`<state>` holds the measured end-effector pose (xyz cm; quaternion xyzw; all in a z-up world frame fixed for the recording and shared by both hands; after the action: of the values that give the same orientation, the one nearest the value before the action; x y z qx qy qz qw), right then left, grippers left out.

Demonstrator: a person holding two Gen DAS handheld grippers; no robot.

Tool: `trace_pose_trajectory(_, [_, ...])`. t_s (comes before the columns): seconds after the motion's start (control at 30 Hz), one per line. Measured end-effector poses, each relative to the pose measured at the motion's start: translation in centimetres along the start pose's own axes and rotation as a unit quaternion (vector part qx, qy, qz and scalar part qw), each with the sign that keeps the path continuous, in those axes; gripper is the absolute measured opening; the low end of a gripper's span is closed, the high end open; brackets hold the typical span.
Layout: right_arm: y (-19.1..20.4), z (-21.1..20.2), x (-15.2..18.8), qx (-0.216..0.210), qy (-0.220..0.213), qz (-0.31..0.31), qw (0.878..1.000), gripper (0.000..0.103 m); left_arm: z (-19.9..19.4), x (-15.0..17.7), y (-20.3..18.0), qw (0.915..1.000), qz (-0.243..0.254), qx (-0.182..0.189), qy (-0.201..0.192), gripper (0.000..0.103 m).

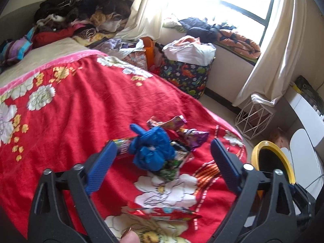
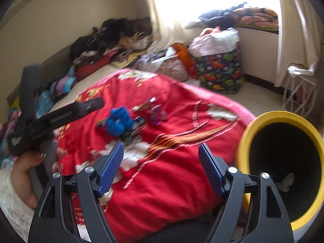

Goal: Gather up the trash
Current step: 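Move both open grippers back to the trash on the bedspread, then grasp the blue plastic bag with left gripper while right gripper grasps red snack wrapper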

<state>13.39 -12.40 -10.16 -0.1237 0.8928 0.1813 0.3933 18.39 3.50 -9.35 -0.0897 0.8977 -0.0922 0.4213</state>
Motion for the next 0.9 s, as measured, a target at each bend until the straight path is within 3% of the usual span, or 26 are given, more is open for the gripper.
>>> trace_pose_trajectory(0.17, [2.1, 1.7, 1.3, -0.029, 0.032, -0.019, 0.999, 0.068, 1.1, 0.7, 1.4, 0.9995, -0.02, 0.0, 0.024, 0.066])
trace_pose_trajectory(0.47, [5.2, 5.2, 3.4, -0.067, 0.097, -0.066, 0.991, 0.055, 3.5, 2.0, 2.1, 0.9965, -0.036, 0.013, 0.074, 0.055])
trace_pose_trajectory(0.67, [6.4, 7.1, 4.5, -0.078, 0.128, -0.093, 0.984, 0.03, 4.7, 2.4, 2.2, 0.9949, -0.044, 0.021, 0.088, 0.055])
trace_pose_trajectory(0.73, [6.6, 7.5, 4.8, -0.083, 0.133, -0.094, 0.983, 0.01, 5.1, 2.6, 2.1, 0.9945, -0.045, 0.021, 0.092, 0.052])
trace_pose_trajectory(0.9, [6.4, 7.8, 5.4, -0.096, 0.142, -0.085, 0.982, 0.008, 6.0, 2.6, 2.2, 0.9937, -0.054, 0.017, 0.097, 0.044])
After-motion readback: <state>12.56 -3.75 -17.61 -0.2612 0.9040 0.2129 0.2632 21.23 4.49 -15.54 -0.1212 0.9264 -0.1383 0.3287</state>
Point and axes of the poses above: each gripper's, at about its wrist camera, not at the fingertips, and z roughly the way its jaws point, y to its left, x to its underside, the point moved 6 cm from there along z, roughly the way its jaws point
